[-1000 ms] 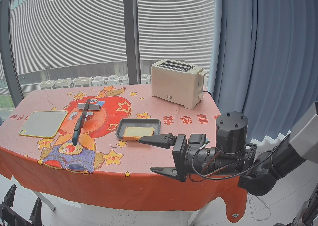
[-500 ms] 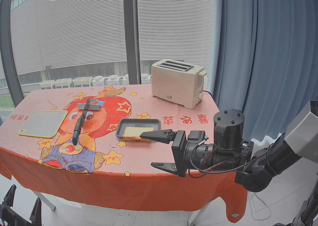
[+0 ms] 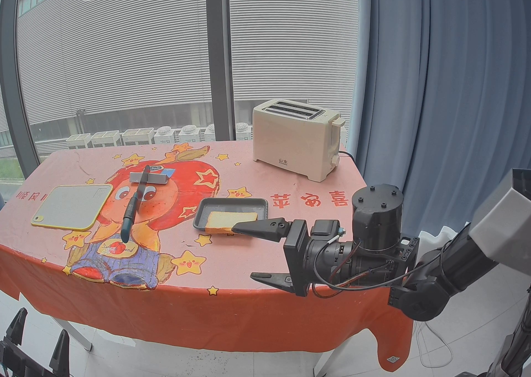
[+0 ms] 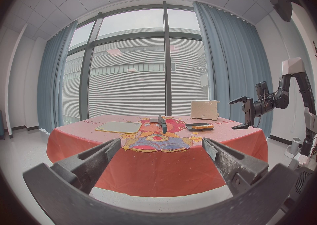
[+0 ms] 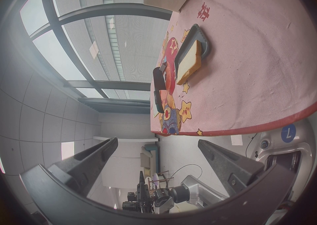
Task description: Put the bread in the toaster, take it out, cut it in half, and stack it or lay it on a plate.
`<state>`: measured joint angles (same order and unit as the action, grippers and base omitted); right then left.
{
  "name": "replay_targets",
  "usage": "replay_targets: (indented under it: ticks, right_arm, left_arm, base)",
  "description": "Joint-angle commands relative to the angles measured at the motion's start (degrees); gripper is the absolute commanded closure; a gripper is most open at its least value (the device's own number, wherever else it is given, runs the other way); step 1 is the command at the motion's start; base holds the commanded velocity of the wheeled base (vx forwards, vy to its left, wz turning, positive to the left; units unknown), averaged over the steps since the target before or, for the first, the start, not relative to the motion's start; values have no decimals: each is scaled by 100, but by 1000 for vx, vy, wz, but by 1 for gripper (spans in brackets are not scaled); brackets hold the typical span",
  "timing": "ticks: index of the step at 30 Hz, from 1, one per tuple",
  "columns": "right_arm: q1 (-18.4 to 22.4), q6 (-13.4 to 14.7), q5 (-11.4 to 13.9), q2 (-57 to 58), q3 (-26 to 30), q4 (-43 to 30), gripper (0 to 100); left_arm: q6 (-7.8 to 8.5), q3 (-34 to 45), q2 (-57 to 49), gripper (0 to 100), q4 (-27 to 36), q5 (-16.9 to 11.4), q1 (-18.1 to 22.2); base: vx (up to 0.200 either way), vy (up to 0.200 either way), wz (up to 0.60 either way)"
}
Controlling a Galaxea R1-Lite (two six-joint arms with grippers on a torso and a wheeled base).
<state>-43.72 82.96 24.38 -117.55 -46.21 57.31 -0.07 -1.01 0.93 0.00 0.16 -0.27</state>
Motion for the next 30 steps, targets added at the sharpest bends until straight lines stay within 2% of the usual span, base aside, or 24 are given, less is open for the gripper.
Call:
replay_targets:
  ticks: [1, 7, 13, 20, 30]
  right_arm:
    - [-32, 1, 5, -57, -19, 8, 0]
    - [12, 10, 14, -119, -151, -35, 0]
    - [39, 10, 14, -242, -714, -844, 0]
    - [39, 142, 5, -374, -924, -923, 0]
    - [82, 159, 5, -461, -933, -914, 0]
  left_arm:
    - [7, 101, -75, 0, 0, 2, 0]
    - [-1, 101, -84, 0, 0, 2, 0]
    - [-1, 101, -84, 0, 0, 2, 0]
    - [-1, 101, -75, 0, 0, 2, 0]
    - [-1, 101, -84, 0, 0, 2, 0]
  base:
    - [0, 0, 0]
    - [0, 0, 0]
    - [0, 0, 0]
    - [0, 0, 0]
    - [0, 0, 0]
